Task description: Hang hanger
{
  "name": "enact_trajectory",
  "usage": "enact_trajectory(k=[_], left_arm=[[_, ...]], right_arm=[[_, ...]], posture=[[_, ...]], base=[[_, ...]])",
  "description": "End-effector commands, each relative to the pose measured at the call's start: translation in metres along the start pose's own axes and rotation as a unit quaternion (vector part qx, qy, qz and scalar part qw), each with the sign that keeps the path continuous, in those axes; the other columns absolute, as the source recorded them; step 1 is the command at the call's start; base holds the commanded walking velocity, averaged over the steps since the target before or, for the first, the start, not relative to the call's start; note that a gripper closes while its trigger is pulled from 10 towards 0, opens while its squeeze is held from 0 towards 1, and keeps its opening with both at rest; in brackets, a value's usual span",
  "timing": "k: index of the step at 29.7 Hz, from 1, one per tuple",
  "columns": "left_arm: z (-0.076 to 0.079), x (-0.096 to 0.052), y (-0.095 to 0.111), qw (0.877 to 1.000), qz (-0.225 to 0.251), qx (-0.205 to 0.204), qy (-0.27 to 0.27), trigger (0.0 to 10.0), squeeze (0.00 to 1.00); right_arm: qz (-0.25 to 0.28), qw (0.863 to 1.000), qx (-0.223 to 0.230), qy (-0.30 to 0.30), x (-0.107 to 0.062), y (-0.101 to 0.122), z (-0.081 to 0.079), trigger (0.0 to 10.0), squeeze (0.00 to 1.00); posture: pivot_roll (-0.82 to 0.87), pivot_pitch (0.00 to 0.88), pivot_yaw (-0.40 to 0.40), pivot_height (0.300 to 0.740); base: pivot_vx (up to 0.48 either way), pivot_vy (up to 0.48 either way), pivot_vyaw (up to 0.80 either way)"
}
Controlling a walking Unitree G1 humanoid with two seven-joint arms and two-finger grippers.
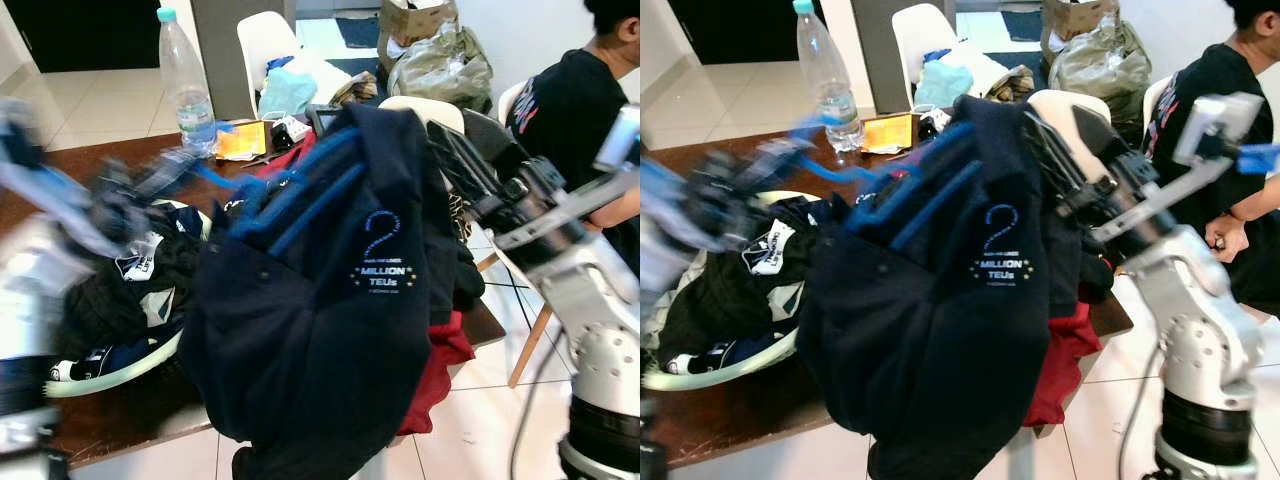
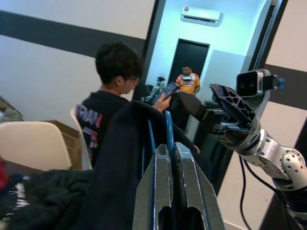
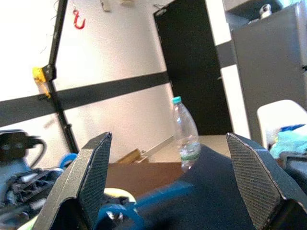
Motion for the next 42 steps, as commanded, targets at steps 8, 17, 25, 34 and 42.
enact_trajectory(k=[8,17,25,34,42], left_arm=[[0.009,0.012,0.003,1.0,0.006,0.026,-0.015,3.3,0.0],[0.009,0.012,0.006,0.999,0.006,0.045,-0.007,3.7,0.0],[0.01,0.011,0.007,0.999,0.006,0.049,-0.007,3.5,0.0],[0.009,0.01,0.01,0.998,0.004,0.057,-0.005,3.5,0.0],[0.01,0.011,0.009,0.998,0.003,0.057,-0.007,3.4,0.0]], right_arm=[[-0.123,0.991,-0.045,-0.013,0.013,-0.047,-0.02,10.0,0.0],[-0.084,0.977,-0.135,-0.139,0.012,-0.015,0.027,10.0,0.0],[-0.12,0.953,-0.236,-0.144,0.012,-0.018,0.032,10.0,0.0],[-0.118,0.968,-0.195,-0.103,0.011,-0.02,0.019,10.0,0.0],[-0.171,0.941,-0.271,-0.105,0.003,-0.028,0.028,10.0,0.0]], posture=[[0.06,0.139,0.045,0.74],[0.07,0.134,0.044,0.74],[0.07,0.129,0.042,0.74],[0.07,0.127,0.044,0.74],[0.07,0.13,0.047,0.74]], base=[[0.0,0.0,0.0],[0.0,0.0,0.0],[0.0,0.0,0.0],[0.0,0.0,0.0],[0.0,0.0,0.0]])
Point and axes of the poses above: a point about 5 cm out from each wrist's last joint towards the gripper, its own x axis pointing out of the wrist towards the gripper, its own y axis along the axis of the wrist's last joint, z = x × y, the point moved 5 cm from there along x, pointing out of the wrist towards the gripper, and after that the axes turned 6 degrees about -x, right-handed, at the moved point
